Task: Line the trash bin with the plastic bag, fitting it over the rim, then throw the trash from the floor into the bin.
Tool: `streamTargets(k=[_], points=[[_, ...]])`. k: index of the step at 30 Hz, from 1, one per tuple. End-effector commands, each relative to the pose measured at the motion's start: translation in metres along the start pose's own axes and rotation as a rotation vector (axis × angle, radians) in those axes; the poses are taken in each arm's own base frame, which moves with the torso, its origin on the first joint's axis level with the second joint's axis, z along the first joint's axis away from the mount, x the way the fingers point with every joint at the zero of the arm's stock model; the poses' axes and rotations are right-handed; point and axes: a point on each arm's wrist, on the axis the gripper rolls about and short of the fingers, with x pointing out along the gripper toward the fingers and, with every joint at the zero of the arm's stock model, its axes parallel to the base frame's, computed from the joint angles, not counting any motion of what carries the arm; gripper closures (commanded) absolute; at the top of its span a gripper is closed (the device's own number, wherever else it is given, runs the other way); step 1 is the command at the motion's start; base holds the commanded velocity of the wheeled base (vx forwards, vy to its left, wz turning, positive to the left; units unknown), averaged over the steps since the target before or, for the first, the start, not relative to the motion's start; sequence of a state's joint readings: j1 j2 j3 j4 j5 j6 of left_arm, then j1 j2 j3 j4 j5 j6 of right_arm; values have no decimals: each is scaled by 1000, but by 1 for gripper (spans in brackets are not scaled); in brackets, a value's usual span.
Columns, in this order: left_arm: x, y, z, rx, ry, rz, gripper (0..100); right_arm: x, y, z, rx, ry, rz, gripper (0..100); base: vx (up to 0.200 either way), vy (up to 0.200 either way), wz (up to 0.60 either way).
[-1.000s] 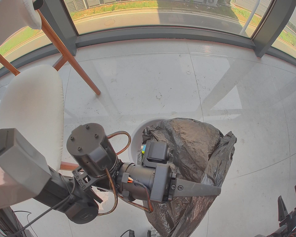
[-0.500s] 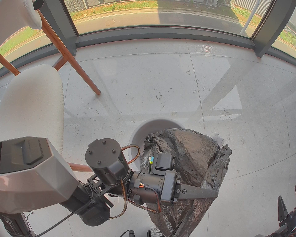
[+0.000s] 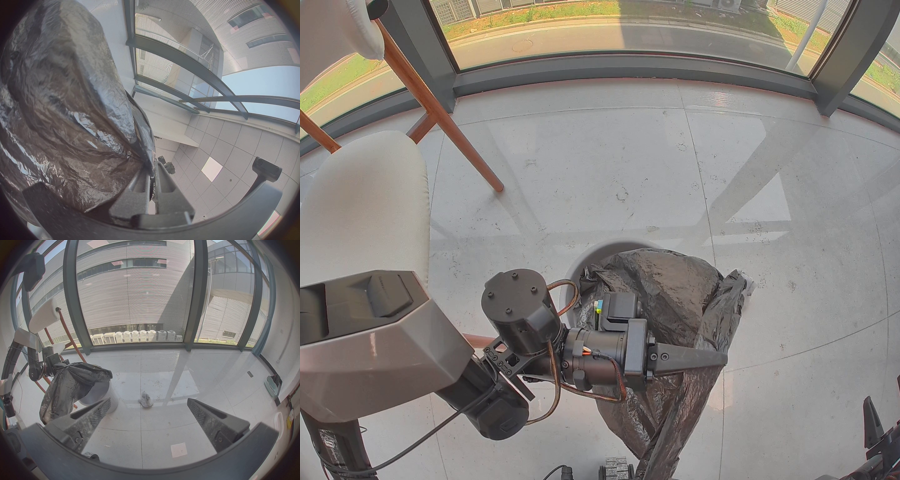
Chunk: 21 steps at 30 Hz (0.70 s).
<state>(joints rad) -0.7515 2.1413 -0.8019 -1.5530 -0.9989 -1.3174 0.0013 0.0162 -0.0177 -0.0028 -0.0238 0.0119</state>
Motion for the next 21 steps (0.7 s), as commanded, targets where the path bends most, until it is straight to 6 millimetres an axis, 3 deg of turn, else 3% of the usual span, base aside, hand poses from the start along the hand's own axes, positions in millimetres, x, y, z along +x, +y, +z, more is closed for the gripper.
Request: streamTargets(k=[1, 14, 21], points=[[-3, 5, 6, 9, -19, 4, 100, 0, 0, -5, 2, 1, 0, 0, 0, 0, 0], [-24, 2, 30, 73, -128, 21, 100, 0, 0, -5, 2, 1, 0, 0, 0, 0, 0], [-31, -1, 41, 227, -245, 56, 100, 0, 0, -5, 2, 1, 0, 0, 0, 0, 0]])
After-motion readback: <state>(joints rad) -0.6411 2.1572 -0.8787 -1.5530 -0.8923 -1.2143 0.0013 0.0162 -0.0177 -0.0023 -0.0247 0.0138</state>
